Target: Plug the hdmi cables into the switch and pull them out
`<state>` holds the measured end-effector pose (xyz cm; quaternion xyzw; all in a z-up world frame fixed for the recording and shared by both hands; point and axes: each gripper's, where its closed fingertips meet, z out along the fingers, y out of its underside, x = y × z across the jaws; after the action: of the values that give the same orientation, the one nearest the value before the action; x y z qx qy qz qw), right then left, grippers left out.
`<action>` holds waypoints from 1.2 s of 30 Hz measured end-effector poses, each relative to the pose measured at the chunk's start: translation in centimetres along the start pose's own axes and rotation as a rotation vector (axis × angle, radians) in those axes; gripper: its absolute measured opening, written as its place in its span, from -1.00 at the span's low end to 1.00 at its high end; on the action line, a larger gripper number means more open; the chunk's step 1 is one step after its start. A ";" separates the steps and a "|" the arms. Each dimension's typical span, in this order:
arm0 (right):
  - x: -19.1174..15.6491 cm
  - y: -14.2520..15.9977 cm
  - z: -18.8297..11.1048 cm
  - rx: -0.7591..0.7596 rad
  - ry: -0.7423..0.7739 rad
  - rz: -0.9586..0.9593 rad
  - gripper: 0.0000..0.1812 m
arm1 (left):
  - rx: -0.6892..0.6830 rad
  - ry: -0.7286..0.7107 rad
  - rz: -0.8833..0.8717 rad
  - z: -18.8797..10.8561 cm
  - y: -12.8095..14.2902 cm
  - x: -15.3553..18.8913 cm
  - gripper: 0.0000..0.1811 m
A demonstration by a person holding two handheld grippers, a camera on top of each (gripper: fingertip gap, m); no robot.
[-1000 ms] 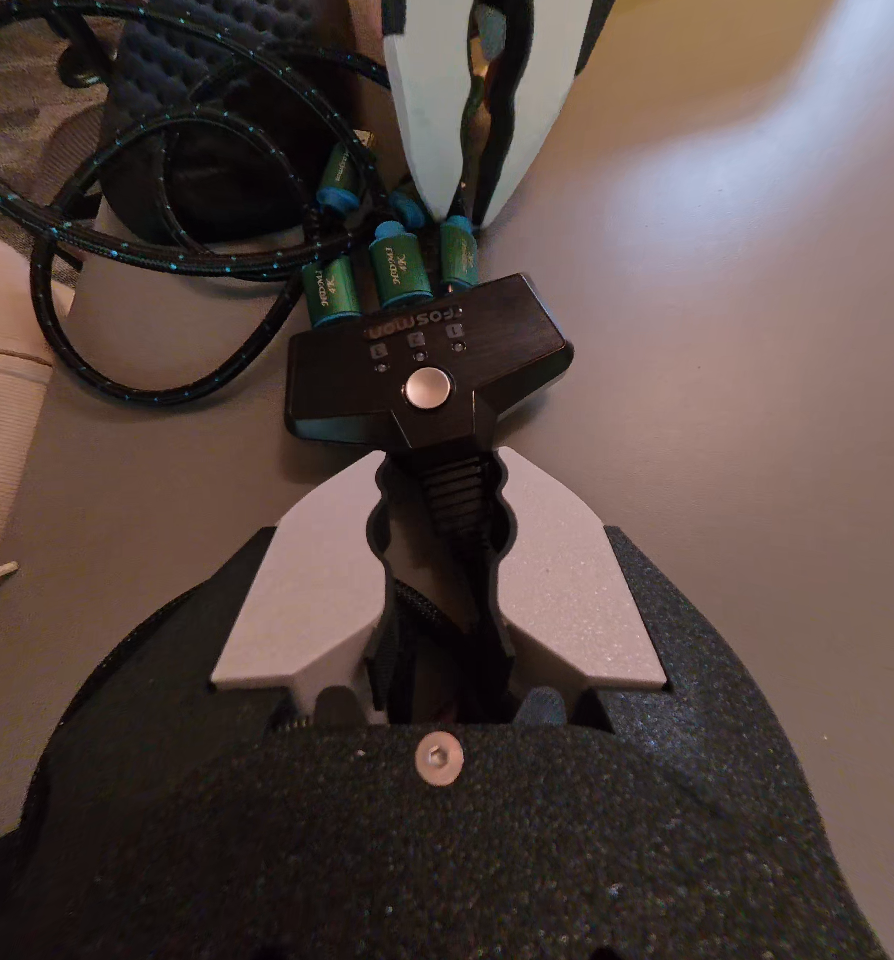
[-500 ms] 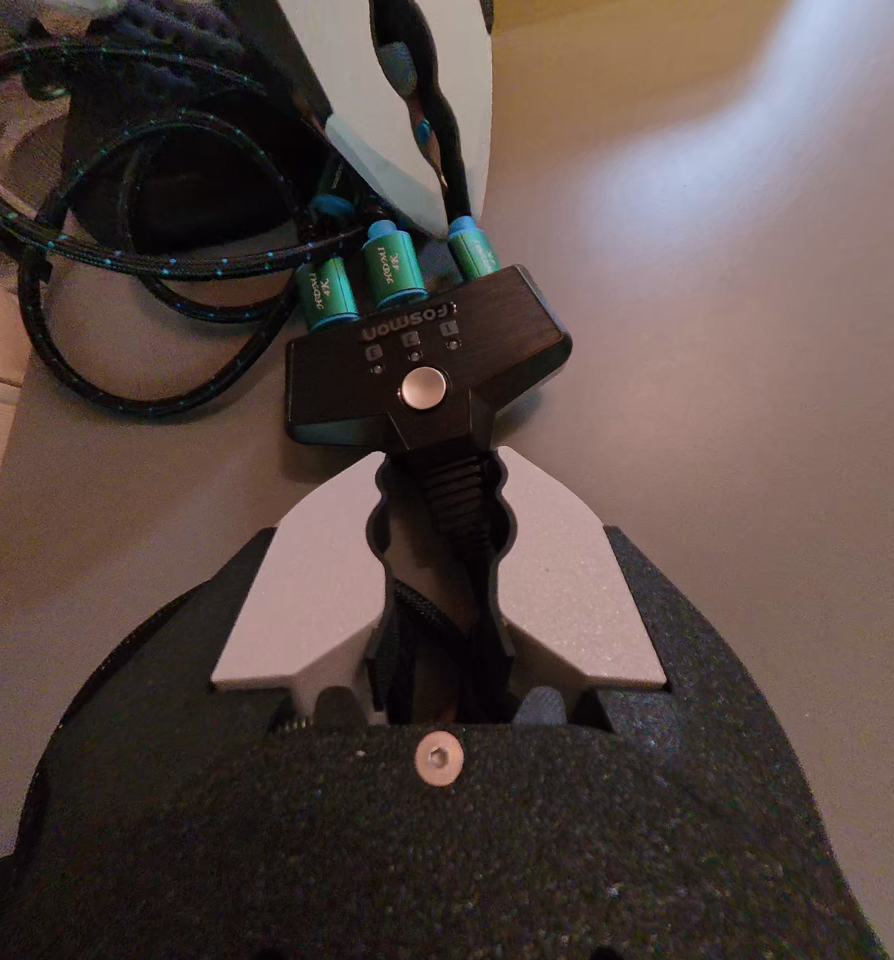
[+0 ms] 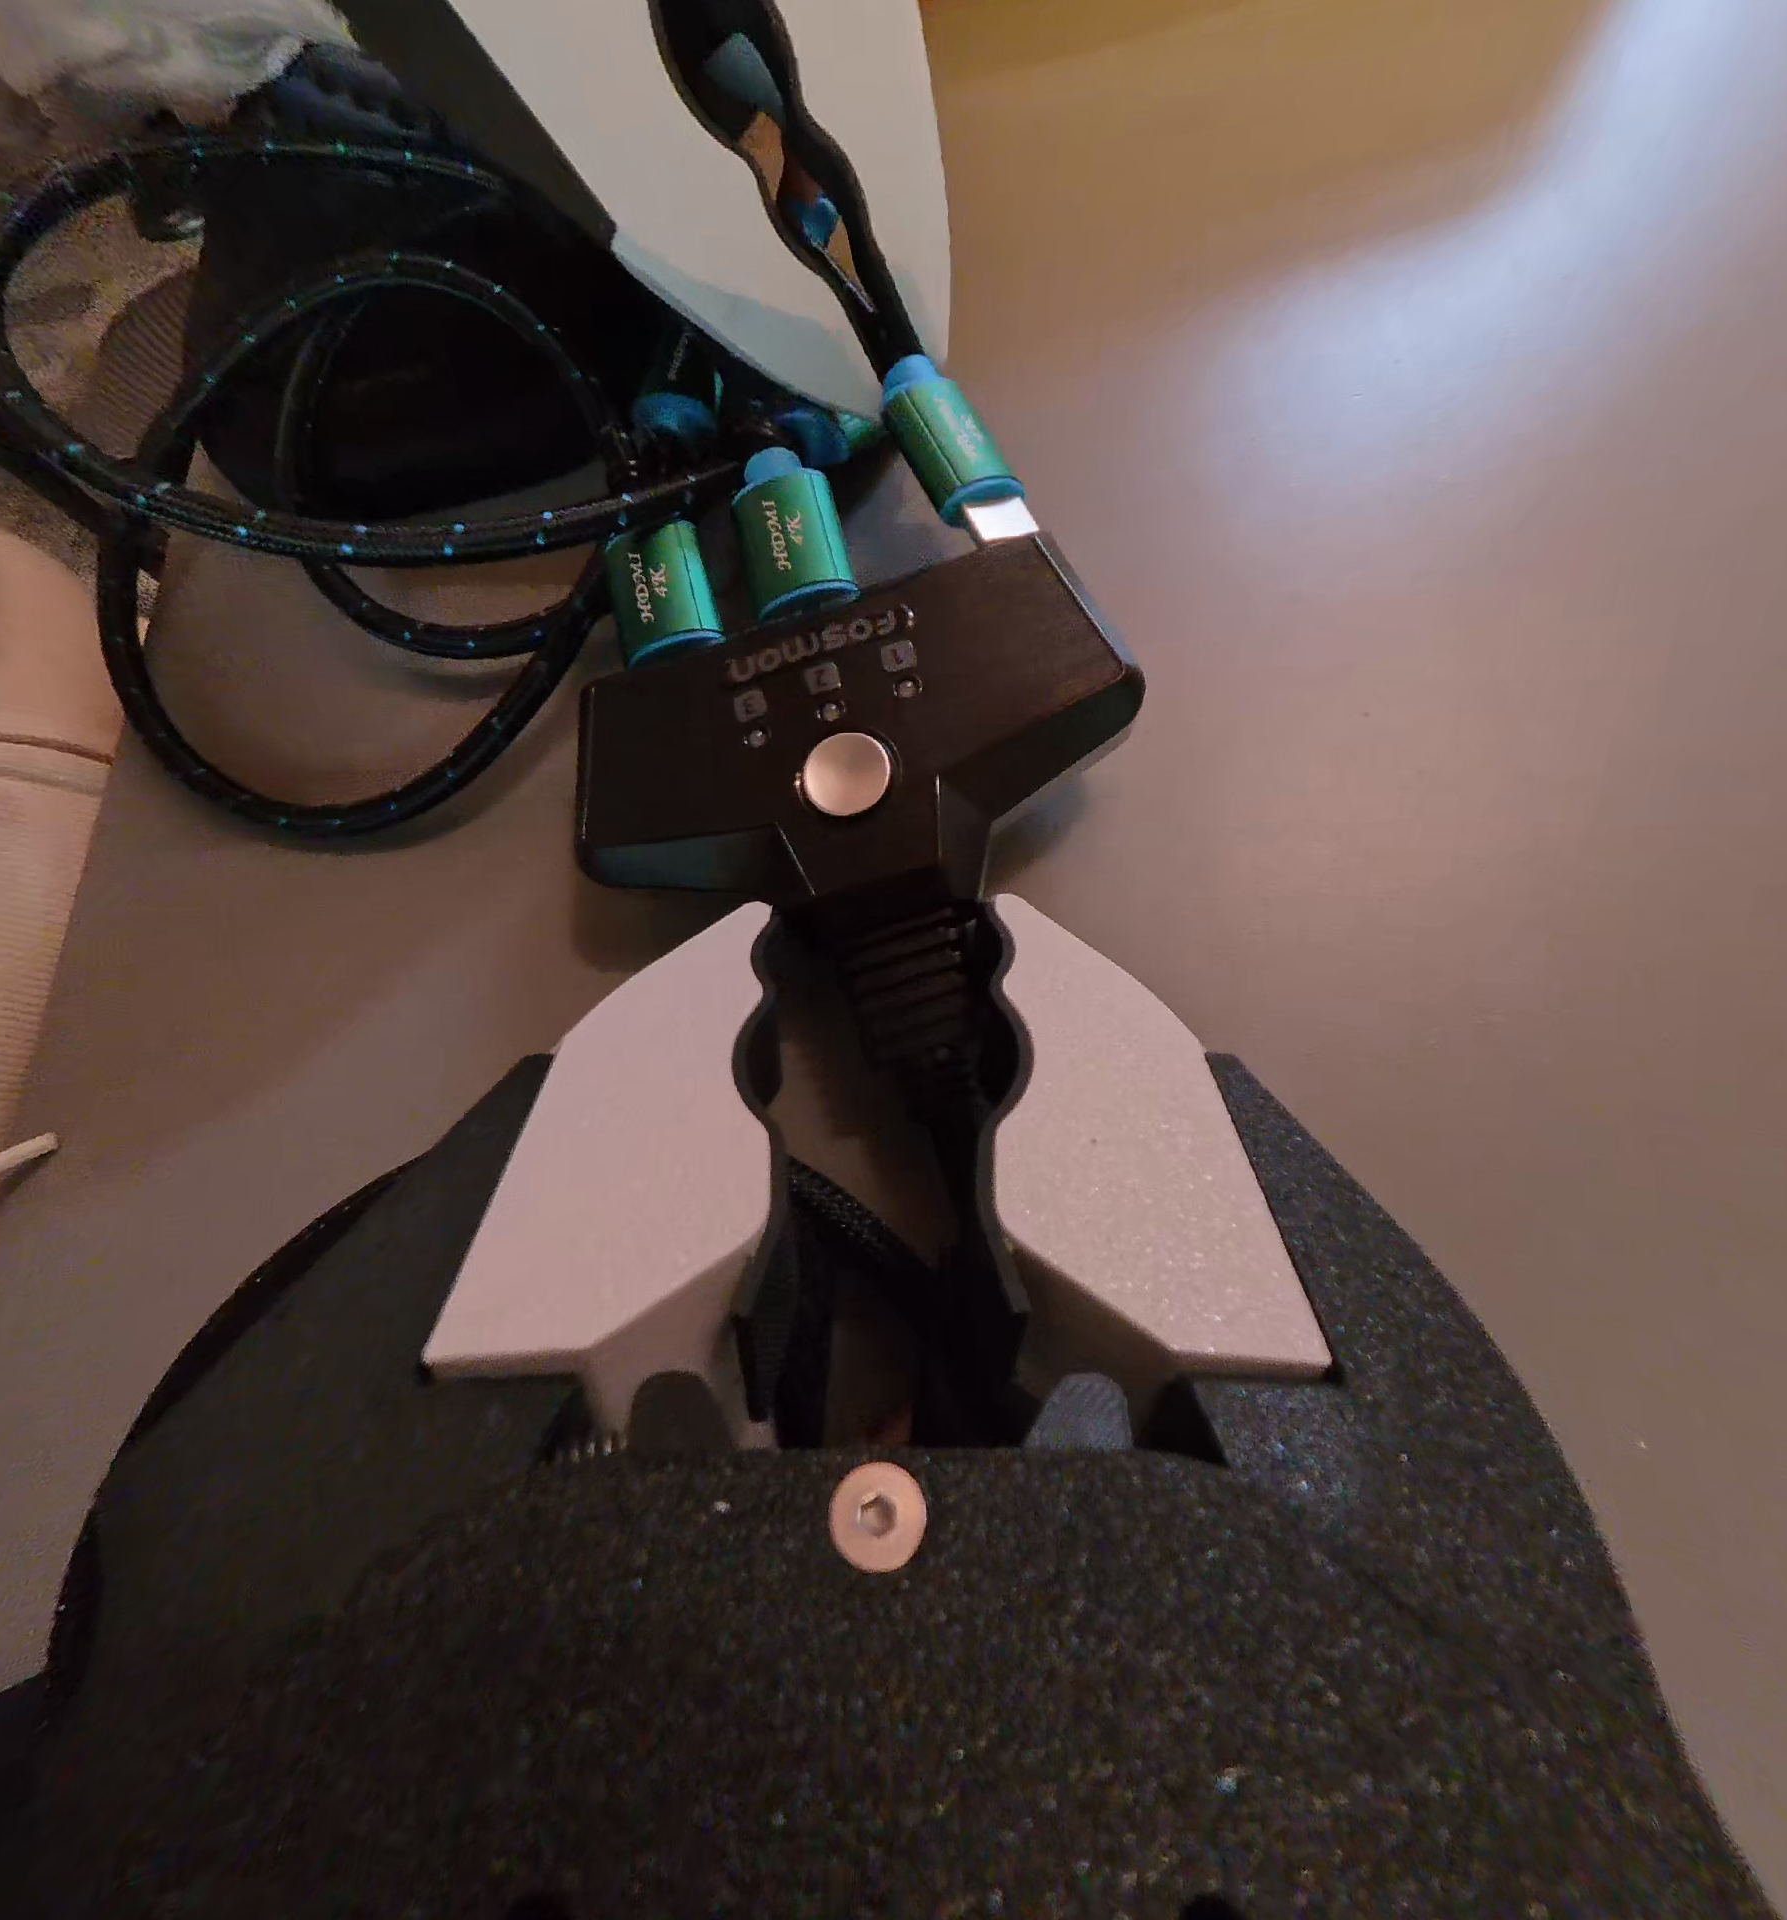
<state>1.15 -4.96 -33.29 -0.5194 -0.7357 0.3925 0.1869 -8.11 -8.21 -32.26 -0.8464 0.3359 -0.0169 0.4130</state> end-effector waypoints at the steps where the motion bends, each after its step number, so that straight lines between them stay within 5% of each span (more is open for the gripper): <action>1: 0.0 0.0 0.0 -0.004 0.000 -0.002 -0.62 | -0.009 -0.018 0.031 0.0 0.1 0.0 -0.92; 7: -0.1 0.2 0.0 -0.010 -0.006 -0.004 -0.62 | 0.032 -0.046 0.151 0.0 -0.4 0.4 -0.92; 16: -0.1 0.2 0.0 -0.007 -0.026 0.019 -0.62 | -0.070 -0.007 0.620 0.0 -0.5 0.2 -0.92; 24: 0.4 0.2 -0.2 -0.003 -0.015 0.037 -0.62 | -0.181 -0.158 0.899 0.4 -0.9 -0.8 -0.93; 36: 0.4 0.3 -0.3 -0.010 -0.024 0.032 -0.61 | -0.337 -0.067 1.095 1.0 -0.4 -0.7 -0.92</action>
<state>1.43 -4.45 -33.42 -0.5275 -0.7312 0.3980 0.1692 -8.11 -6.97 -32.45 -0.6031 0.7101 0.2803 0.2314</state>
